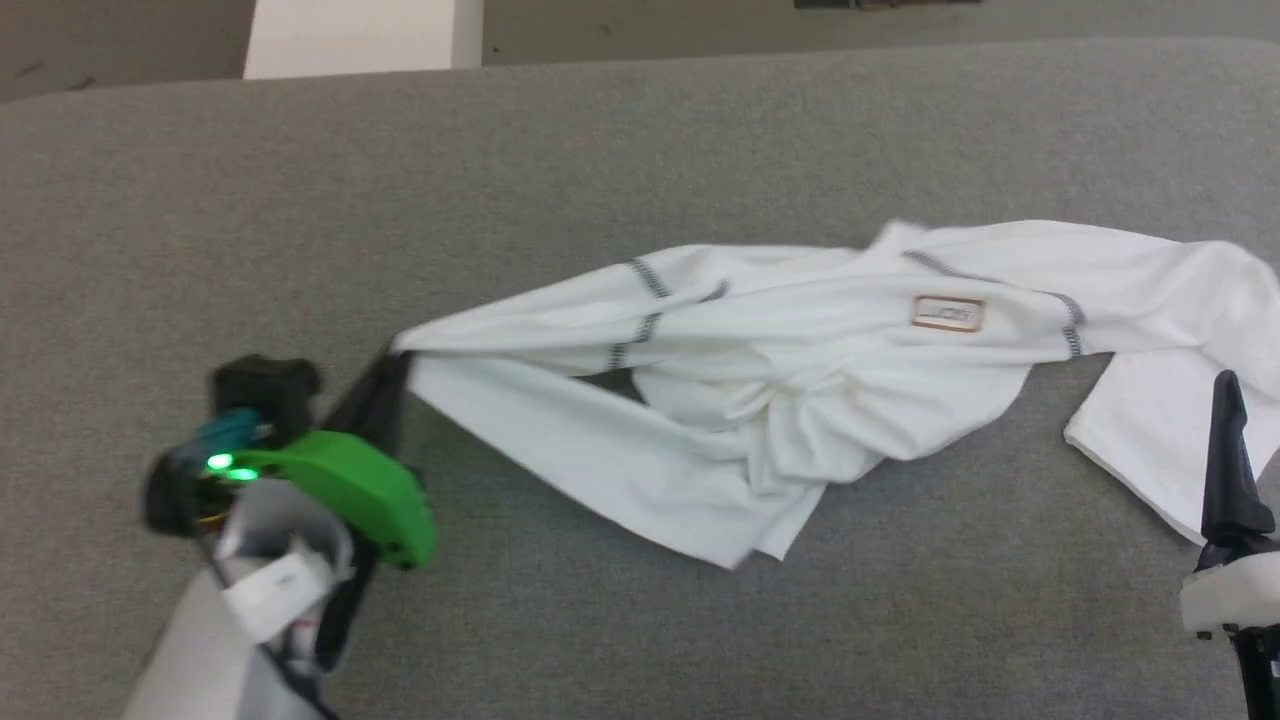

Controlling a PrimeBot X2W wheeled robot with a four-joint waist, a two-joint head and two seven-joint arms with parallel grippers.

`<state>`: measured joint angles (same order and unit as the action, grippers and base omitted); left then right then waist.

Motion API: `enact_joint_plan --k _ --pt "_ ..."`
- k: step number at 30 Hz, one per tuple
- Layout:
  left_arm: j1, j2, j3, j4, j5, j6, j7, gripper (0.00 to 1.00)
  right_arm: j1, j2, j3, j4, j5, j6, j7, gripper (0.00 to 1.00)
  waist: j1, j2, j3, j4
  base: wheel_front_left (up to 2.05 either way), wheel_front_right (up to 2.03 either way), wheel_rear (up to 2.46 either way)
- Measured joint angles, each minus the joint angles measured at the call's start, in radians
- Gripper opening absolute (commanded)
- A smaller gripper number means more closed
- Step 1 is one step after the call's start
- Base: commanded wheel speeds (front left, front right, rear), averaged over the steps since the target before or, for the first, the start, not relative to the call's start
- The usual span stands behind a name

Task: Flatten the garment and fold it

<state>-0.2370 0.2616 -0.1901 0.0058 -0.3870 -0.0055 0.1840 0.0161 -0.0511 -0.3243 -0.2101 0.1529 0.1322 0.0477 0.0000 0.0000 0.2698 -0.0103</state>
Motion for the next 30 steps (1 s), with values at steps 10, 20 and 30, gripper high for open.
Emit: enact_joint_plan --k 10,20,30 --pt "0.097 0.182 0.15 -0.264 0.034 0.069 0.085 0.0 0.025 0.0 -0.01 0.004 0.008 0.0 0.0 1.0 0.0 0.0 -0.057 0.061 0.0 0.0 0.0" --pt "0.056 0.121 0.084 -0.009 0.057 0.042 -0.086 1.0 0.023 0.0 0.014 0.01 0.012 0.0 0.005 1.0 0.0 0.0 -0.03 0.07 0.0 0.0 0.0" --pt "0.071 -0.051 0.179 -0.028 -0.037 0.106 -0.382 1.0 0.024 0.0 0.102 -0.024 -0.015 0.0 0.052 1.0 -0.0001 0.0 -0.048 0.066 0.0 0.0 0.0"
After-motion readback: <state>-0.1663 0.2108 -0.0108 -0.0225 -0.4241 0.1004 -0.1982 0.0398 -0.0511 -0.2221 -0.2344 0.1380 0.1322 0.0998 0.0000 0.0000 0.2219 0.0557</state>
